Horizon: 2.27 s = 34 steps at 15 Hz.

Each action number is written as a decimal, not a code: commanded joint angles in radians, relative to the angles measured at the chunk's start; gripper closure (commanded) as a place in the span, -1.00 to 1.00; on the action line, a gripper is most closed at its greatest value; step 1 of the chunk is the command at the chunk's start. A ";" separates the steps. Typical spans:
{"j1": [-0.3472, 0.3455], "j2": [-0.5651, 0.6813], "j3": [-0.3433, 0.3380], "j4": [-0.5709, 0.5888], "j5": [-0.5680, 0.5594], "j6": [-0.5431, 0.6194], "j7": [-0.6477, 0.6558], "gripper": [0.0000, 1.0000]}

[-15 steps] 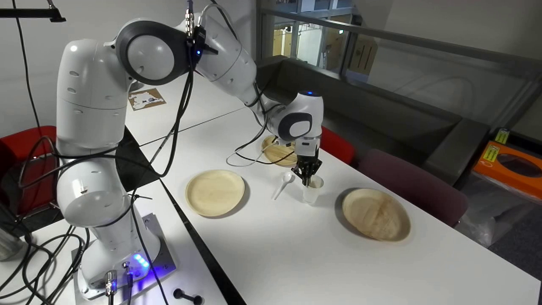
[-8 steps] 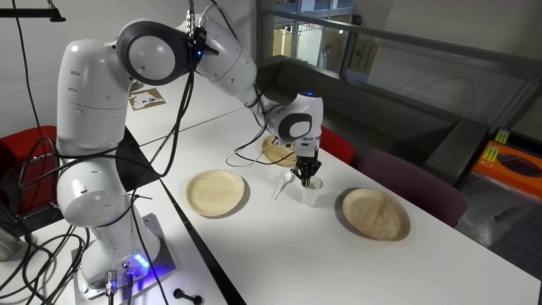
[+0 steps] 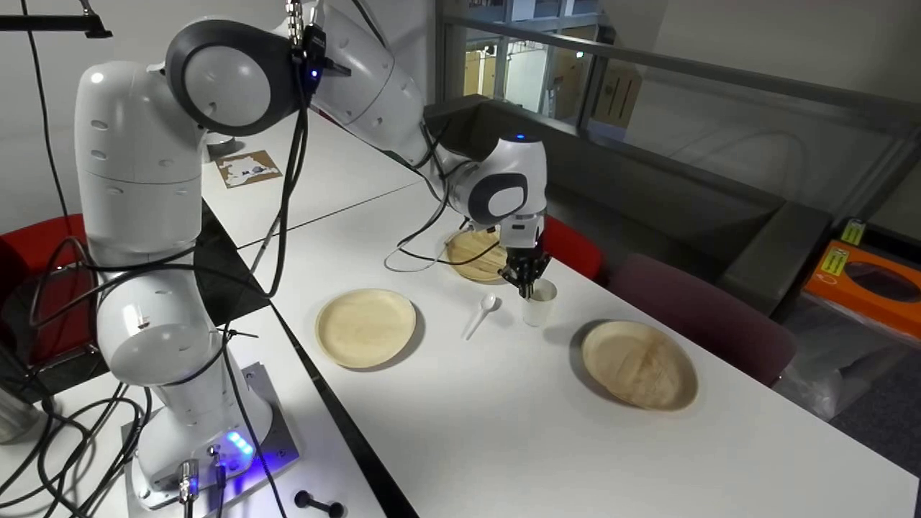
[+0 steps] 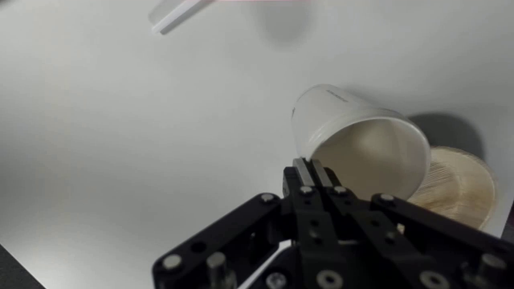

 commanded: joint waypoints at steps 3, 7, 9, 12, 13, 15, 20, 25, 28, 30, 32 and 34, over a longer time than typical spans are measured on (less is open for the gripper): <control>0.008 0.040 -0.006 -0.005 -0.045 0.007 0.027 0.99; 0.007 -0.057 0.003 -0.067 -0.029 0.032 -0.016 0.99; 0.007 -0.143 0.006 -0.113 -0.033 0.092 -0.027 0.99; -0.004 -0.228 0.017 -0.153 -0.033 0.191 -0.022 0.99; -0.005 -0.224 0.019 -0.150 -0.043 0.216 -0.003 0.99; -0.004 -0.143 0.004 -0.131 -0.120 0.318 0.081 0.99; 0.148 0.198 -0.291 -0.015 -0.581 0.514 0.376 0.99; -0.044 0.202 -0.042 -0.085 -0.381 0.466 0.112 0.99; -0.183 0.142 0.160 -0.126 -0.233 0.397 -0.095 0.99; -0.292 0.079 0.309 -0.167 -0.120 0.337 -0.238 0.99; -0.197 0.005 0.218 -0.207 0.008 0.460 -0.267 0.99; -0.127 -0.004 0.130 -0.175 0.042 0.499 -0.241 0.99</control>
